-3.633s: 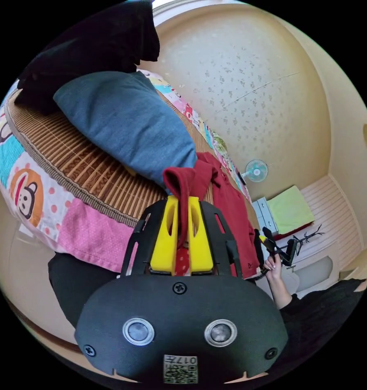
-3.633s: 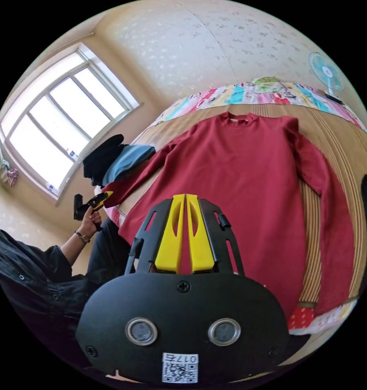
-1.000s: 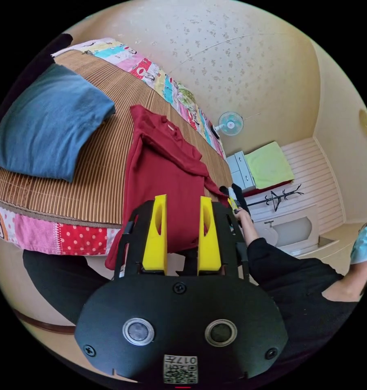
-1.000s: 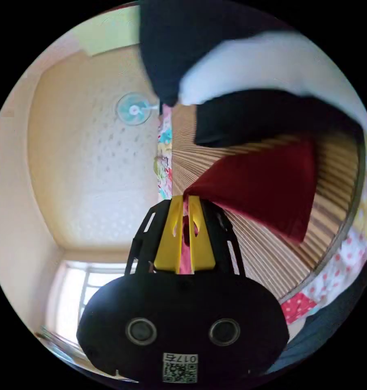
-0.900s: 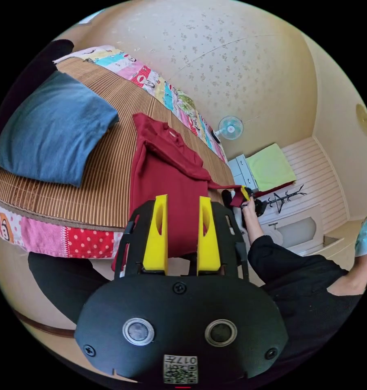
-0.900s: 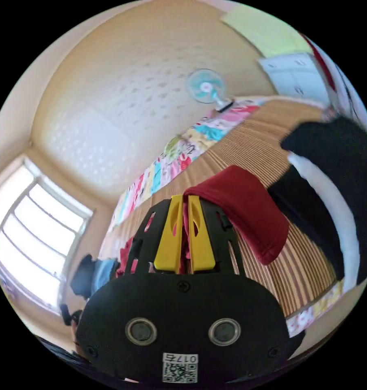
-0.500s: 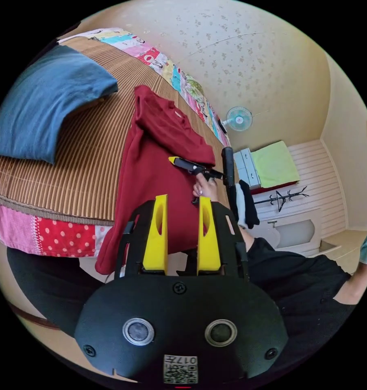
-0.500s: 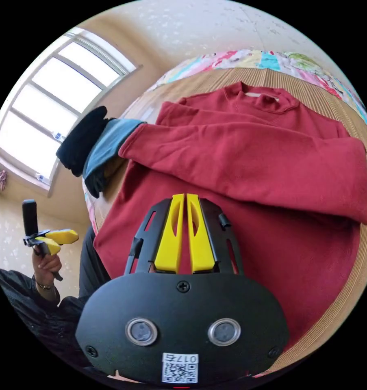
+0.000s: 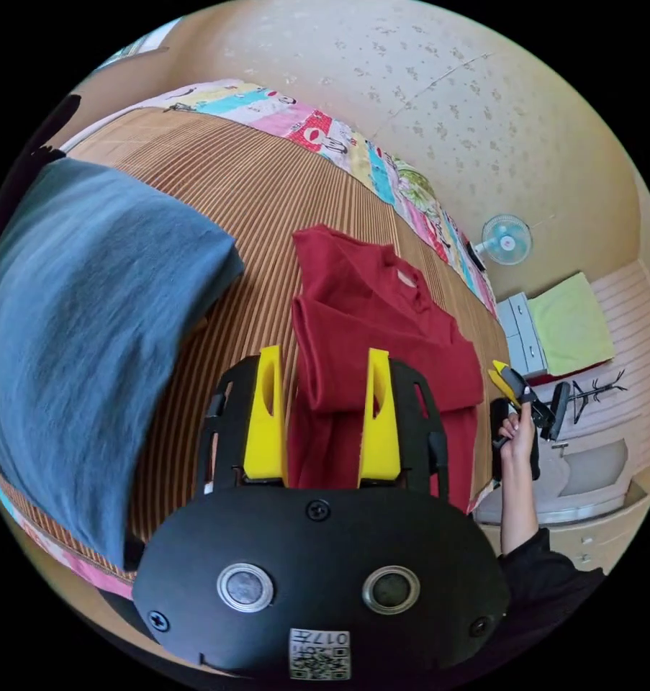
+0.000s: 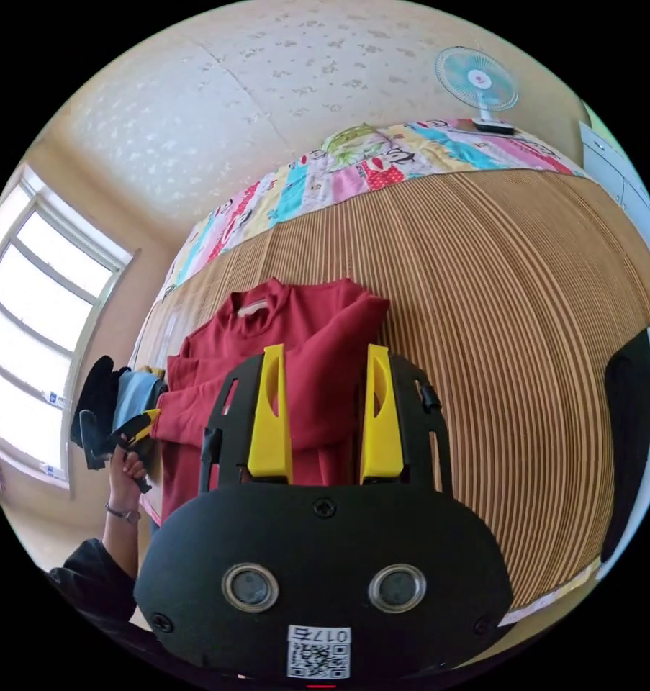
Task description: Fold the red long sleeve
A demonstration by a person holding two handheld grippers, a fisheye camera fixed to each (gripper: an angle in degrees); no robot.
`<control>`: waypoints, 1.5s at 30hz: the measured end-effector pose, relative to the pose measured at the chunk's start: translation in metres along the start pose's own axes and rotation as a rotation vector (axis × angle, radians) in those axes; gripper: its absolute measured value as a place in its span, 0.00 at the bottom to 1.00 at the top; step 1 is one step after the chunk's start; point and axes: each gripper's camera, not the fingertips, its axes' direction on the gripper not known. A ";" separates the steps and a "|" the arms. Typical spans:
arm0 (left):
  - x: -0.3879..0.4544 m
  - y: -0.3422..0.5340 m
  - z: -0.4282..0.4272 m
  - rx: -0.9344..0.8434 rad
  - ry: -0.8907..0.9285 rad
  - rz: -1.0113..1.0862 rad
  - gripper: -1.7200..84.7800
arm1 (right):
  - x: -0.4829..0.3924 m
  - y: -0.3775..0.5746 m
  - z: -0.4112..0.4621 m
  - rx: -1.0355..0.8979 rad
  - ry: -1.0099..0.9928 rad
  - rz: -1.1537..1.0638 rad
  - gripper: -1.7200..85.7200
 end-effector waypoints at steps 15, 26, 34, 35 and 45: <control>0.044 -0.055 0.028 -0.012 0.000 0.132 0.06 | 0.083 0.002 0.037 0.015 -0.212 0.070 0.05; 0.064 0.141 -0.039 0.120 -0.057 0.191 0.09 | -0.008 0.144 -0.034 -0.113 -0.175 -0.184 0.03; 0.091 0.140 0.020 -0.029 -0.285 0.321 0.03 | -0.032 0.170 0.018 -0.154 0.132 -0.231 0.03; 0.094 0.129 0.026 -0.025 -0.293 0.336 0.02 | -0.029 0.149 0.028 -0.148 0.098 -0.229 0.03; 0.093 0.065 -0.021 0.041 -0.174 0.369 0.02 | -0.005 0.070 -0.011 -0.246 -0.099 -0.191 0.04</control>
